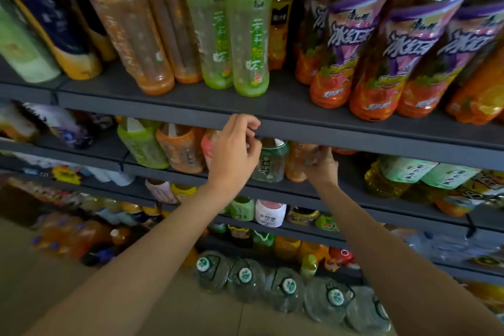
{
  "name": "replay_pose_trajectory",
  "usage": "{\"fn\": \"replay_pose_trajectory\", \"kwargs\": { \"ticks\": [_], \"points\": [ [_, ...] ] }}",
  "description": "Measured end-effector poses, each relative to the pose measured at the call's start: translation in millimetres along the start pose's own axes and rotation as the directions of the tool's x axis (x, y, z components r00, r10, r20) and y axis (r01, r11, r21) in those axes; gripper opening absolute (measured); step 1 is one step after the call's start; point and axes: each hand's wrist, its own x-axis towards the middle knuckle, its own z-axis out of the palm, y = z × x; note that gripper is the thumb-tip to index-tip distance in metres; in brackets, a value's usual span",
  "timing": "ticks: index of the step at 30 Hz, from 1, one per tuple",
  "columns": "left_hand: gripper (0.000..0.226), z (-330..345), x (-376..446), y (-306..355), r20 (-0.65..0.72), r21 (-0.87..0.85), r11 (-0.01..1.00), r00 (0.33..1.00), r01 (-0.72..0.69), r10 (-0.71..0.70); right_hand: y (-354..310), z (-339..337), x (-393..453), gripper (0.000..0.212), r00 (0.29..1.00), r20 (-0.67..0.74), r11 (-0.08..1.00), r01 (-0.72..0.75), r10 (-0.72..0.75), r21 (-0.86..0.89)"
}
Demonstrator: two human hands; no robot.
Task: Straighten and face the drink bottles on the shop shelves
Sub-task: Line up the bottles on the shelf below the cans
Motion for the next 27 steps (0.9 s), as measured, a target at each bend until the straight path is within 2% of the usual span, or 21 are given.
{"fn": "replay_pose_trajectory", "kwargs": {
  "ticks": [4,6,8,9,11,13,14,16,18,21,27],
  "points": [
    [0.022,-8,-2,-6,0.024,0.039,0.999,1.000,0.019,-0.020,-8,4,10,0.064,0.995,-0.013,0.993,-0.102,0.103,0.056],
    [0.023,-10,-2,-6,0.024,0.040,0.999,1.000,0.019,-0.020,-10,8,5,0.066,0.986,-0.034,0.987,-0.162,0.162,-0.001],
    [0.023,-11,-1,-4,0.012,0.015,1.000,1.000,0.024,-0.024,-10,9,-10,0.065,0.978,0.010,0.975,-0.207,0.209,-0.086],
    [0.023,-11,3,-2,-0.001,-0.008,0.999,0.999,0.032,-0.032,-12,6,-24,0.058,0.978,0.067,0.974,-0.188,0.198,-0.130],
    [0.022,-14,14,2,-0.065,-0.056,0.998,0.997,0.041,-0.045,-28,-6,-54,0.037,0.982,0.173,0.976,-0.040,0.078,-0.213],
    [0.025,-19,31,7,-0.151,-0.107,0.991,0.984,0.083,-0.099,-61,-24,-77,0.023,0.970,0.219,0.978,0.144,-0.108,-0.152],
    [0.028,-21,40,9,-0.189,-0.134,0.983,0.970,0.126,-0.150,-82,-36,-83,0.018,0.957,0.192,0.969,0.235,-0.216,-0.081],
    [0.039,-29,61,14,-0.242,-0.177,0.962,0.938,0.208,-0.247,-130,-63,-84,0.016,0.918,0.051,0.919,0.394,-0.394,0.014],
    [0.053,-35,82,19,-0.238,-0.166,0.944,0.918,0.284,-0.318,-170,-82,-67,0.020,0.876,-0.096,0.873,0.480,-0.472,0.089],
    [0.072,-39,107,25,-0.183,-0.092,0.915,0.897,0.393,-0.403,-202,-85,-33,0.032,0.863,-0.208,0.863,0.489,-0.460,0.123],
    [0.071,-22,116,37,-0.193,0.077,0.894,0.886,0.442,-0.422,-209,-61,-4,0.044,0.852,-0.311,0.855,0.488,-0.422,0.175]
  ]
}}
